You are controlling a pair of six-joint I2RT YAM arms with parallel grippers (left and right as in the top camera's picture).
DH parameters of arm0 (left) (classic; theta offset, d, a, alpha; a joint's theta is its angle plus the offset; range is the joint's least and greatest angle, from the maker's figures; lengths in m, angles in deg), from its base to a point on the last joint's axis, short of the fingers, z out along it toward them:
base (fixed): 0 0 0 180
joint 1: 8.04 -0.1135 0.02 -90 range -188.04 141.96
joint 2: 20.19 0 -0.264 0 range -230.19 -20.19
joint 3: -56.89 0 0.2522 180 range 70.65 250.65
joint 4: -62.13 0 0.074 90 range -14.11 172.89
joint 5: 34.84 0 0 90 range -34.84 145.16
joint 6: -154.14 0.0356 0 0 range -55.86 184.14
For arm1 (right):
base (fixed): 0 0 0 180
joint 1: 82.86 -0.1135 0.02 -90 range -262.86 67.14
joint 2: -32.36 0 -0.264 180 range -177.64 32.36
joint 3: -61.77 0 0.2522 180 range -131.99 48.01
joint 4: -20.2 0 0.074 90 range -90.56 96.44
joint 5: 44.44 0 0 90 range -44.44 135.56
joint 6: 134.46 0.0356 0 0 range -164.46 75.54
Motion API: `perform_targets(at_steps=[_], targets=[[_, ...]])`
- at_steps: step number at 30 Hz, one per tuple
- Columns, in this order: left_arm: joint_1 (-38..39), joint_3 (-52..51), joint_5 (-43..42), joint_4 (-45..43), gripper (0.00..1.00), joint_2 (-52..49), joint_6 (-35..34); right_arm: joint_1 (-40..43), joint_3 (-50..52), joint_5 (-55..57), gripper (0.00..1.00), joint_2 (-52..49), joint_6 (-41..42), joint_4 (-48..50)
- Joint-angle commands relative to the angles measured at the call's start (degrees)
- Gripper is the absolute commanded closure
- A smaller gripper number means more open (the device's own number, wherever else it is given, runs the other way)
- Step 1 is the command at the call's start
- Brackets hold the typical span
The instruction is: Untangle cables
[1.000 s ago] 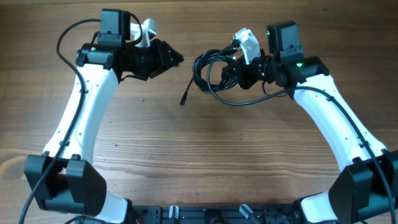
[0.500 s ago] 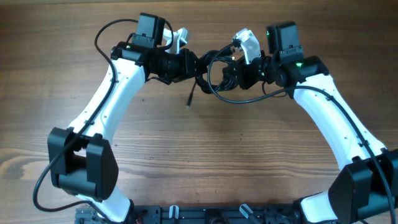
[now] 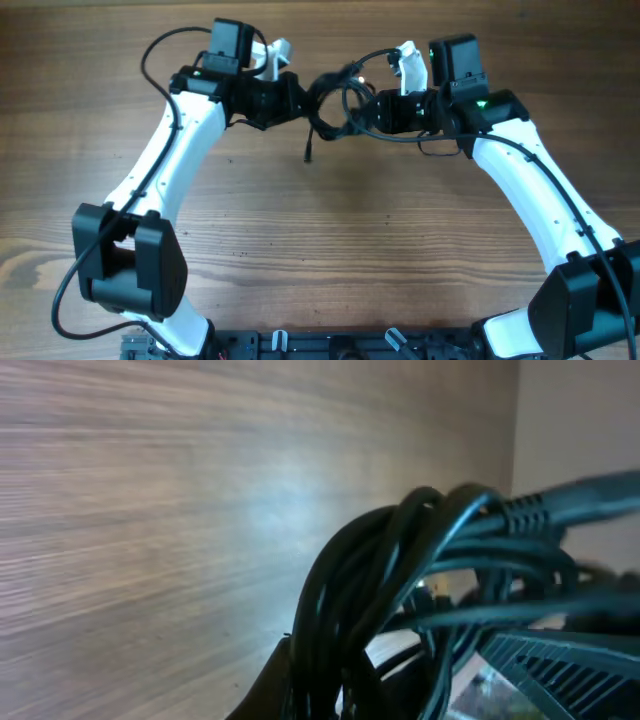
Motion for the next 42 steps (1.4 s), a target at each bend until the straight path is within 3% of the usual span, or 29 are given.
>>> perform_targets(at_steps=[1, 4, 7, 10, 14, 21, 23, 28, 37, 42], targets=[[-4.17, 0.07, -7.32, -2.32, 0.96, -0.17, -1.73, -0.24, -0.55, 5.66, 0.74, -0.11, 14.12, -0.22], [-6.16, 0.07, -20.04, -7.28, 0.96, 0.0, -0.22, -0.24, -0.55, 5.16, 0.74, -0.11, 15.63, 0.0], [-6.32, 0.07, -25.9, -10.6, 0.96, -0.02, -0.44, -0.24, -0.55, 0.13, 0.75, -0.11, 12.85, 1.27], [-6.23, 0.07, -23.21, -10.03, 0.96, -0.02, -0.48, -0.24, -0.59, -4.44, 0.74, 0.52, 10.69, 2.51], [-6.19, 0.07, -7.61, -7.02, 0.96, -0.02, -6.71, -0.24, -0.59, -4.35, 0.74, 4.37, 10.49, 2.56], [-1.49, 0.07, -3.17, -6.38, 0.96, -0.02, -6.73, -3.69, -0.59, -4.0, 0.73, 8.98, 11.23, 6.25], [0.48, 0.07, -2.23, -6.36, 0.96, -0.02, -6.75, -5.68, -0.59, 1.14, 0.74, 8.57, 14.47, 6.16], [2.54, 0.07, -2.51, -6.38, 0.96, -0.02, -11.3, -8.26, -0.57, 10.38, 0.74, 6.62, 20.46, 5.95], [2.89, 0.07, -14.25, -6.82, 0.96, -0.02, -13.22, -8.7, -0.57, 10.21, 0.74, -1.49, 21.62, 9.88], [3.13, 0.07, -15.74, -6.8, 0.96, -0.02, -15.58, -8.72, -0.57, 10.32, 0.74, -3.15, 21.66, 12.22]])
